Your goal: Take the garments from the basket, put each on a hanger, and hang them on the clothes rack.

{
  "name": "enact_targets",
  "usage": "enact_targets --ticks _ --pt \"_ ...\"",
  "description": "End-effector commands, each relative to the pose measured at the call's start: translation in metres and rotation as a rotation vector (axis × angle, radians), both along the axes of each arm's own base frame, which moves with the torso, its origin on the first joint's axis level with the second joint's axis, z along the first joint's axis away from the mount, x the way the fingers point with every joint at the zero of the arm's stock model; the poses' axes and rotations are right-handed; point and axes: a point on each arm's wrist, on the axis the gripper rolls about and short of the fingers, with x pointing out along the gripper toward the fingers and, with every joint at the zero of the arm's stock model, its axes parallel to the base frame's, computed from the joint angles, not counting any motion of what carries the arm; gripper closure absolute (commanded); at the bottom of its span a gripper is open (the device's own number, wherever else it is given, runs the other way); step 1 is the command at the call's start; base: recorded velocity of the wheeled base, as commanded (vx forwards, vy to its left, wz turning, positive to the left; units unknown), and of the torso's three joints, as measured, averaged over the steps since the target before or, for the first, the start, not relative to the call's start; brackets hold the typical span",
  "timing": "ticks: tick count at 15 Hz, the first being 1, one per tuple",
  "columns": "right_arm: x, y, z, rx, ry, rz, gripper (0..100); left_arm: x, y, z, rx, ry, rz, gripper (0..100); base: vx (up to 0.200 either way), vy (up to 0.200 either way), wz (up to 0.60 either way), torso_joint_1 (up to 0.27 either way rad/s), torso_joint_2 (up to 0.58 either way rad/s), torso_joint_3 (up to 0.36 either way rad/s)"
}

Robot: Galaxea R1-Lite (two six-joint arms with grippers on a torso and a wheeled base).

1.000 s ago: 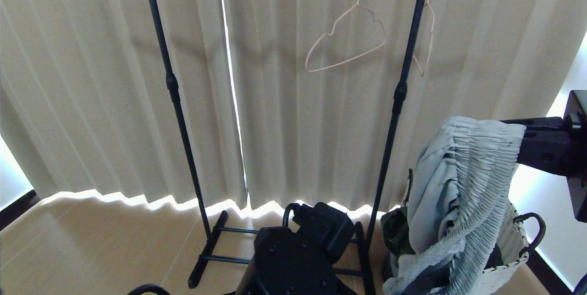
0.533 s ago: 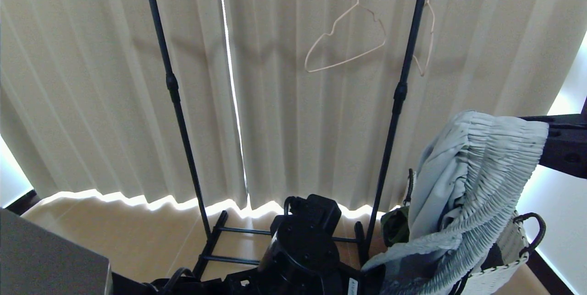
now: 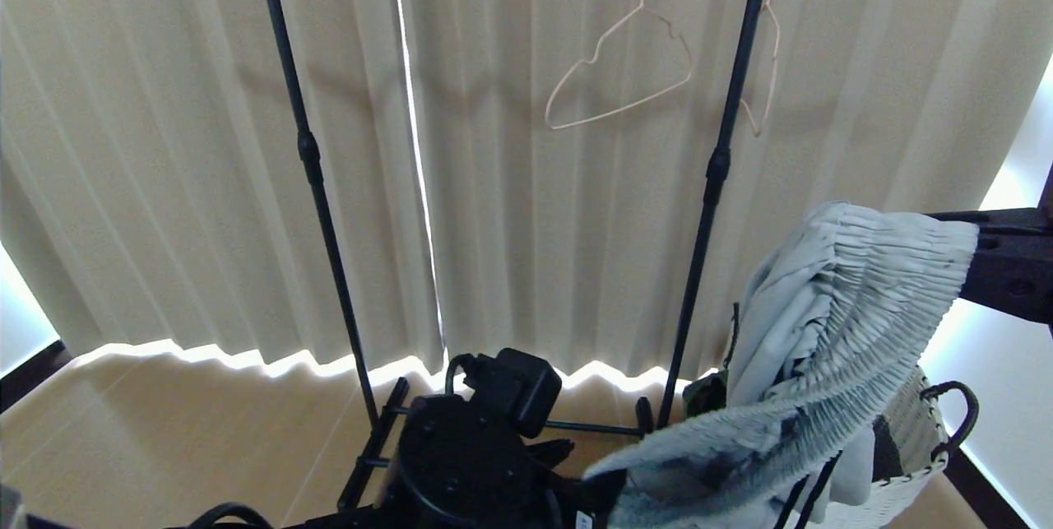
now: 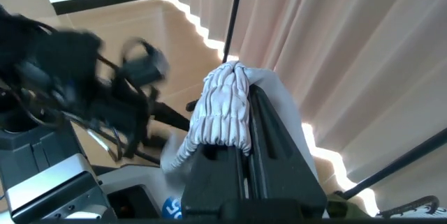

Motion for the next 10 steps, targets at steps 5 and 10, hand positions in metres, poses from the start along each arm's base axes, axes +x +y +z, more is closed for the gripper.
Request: enact_targets --ticks 5,10 --pt "0.032 0.02 0.003 0.013 -0.02 -0.027 100 -0.038 0.076 0.098 -0.174 -0.239 0.051 100 0.0 0.0 0.0 0.0 0.0 0.0" --pt "0.048 0.033 0.027 0.081 -0.101 -0.023 100 -0.046 0.15 0.225 -0.177 -0.274 0.14 100 0.0 0.0 0.0 0.0 0.0 0.0"
